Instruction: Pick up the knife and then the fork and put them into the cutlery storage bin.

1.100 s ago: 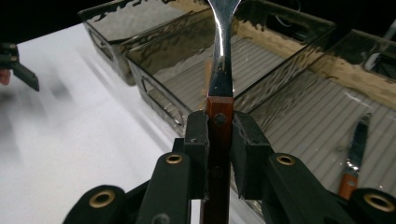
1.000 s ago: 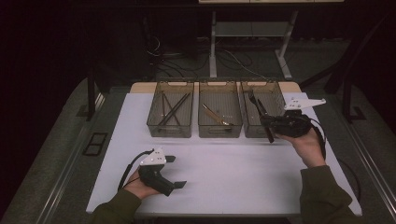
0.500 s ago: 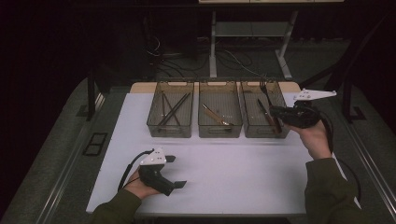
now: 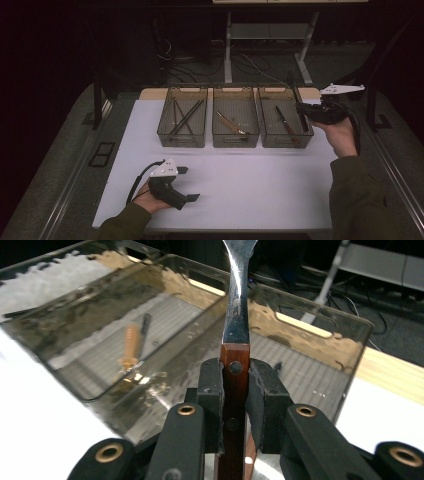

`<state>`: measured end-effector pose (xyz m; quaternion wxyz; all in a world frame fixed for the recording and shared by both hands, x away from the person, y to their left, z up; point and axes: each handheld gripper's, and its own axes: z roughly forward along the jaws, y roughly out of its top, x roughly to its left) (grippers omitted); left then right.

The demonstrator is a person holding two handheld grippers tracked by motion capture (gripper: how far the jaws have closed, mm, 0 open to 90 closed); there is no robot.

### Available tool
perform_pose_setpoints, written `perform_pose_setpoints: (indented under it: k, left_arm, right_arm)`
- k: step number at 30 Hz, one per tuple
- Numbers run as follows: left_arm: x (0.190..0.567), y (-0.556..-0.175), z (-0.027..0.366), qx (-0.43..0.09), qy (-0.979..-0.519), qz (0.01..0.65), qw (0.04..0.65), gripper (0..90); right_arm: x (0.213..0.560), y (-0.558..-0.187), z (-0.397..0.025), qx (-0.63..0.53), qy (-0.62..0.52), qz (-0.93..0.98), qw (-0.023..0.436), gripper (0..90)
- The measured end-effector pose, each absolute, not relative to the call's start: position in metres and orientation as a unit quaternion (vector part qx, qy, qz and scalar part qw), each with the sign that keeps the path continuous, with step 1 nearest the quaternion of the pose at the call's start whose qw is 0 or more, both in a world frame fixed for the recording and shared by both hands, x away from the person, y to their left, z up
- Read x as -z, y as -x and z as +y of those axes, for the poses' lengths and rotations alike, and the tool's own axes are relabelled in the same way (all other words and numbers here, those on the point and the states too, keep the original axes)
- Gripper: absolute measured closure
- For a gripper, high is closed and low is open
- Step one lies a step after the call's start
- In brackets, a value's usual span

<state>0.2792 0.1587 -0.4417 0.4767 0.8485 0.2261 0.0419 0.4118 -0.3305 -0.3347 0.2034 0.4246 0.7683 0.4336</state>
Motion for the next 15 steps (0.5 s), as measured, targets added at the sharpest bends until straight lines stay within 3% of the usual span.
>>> perform_pose_setpoints:
  k: [15]
  left_arm:
    - [0.442, -0.279, 0.159, -0.041, -0.849, 0.225, 0.477, 0.0]
  right_arm:
    - [0.368, -0.439, -0.330, -0.380, -0.472, 0.774, 0.182, 77.4]
